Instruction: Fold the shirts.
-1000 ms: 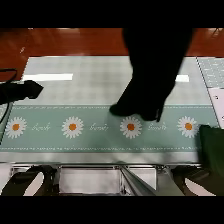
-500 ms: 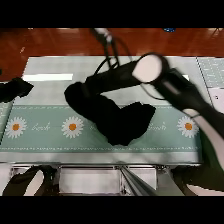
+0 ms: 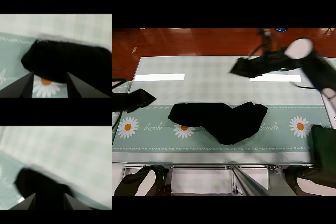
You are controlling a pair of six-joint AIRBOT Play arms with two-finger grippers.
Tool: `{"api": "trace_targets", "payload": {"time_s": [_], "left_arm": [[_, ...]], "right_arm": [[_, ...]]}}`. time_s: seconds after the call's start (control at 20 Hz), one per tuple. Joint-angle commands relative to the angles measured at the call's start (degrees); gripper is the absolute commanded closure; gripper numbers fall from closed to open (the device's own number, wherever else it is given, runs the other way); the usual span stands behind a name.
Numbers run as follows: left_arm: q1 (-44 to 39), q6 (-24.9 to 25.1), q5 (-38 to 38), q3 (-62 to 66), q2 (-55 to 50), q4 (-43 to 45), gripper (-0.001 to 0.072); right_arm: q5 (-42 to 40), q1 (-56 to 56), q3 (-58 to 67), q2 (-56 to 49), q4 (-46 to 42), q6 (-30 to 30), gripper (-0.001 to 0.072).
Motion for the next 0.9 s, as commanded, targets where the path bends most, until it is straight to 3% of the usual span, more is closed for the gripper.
{"api": "trace_targets", "payload": {"time_s": [0.0, 0.2, 0.4, 0.85], "left_arm": [[0.3, 1.2, -5.1, -4.0, -4.7, -1.1, 0.0208], [3.9, 3.1, -3.9, -10.0, -14.7, -3.0, 0.0208], [10.9, 11.4, -7.3, -10.0, -24.3, -16.0, 0.0208], [0.4, 11.8, 5.9, -10.2, -36.8, -18.6, 0.0223]], "right_arm": [[6.9, -15.8, -10.3, 11.9, -12.2, 3.5, 0.0306], [4.7, -29.7, -33.8, 26.4, -7.2, -1.4, 0.0306], [5.3, -39.1, -49.2, 36.1, 0.8, -6.2, 0.0306], [5.1, -39.7, -57.4, 38.6, 4.3, -7.3, 0.0306]]}}
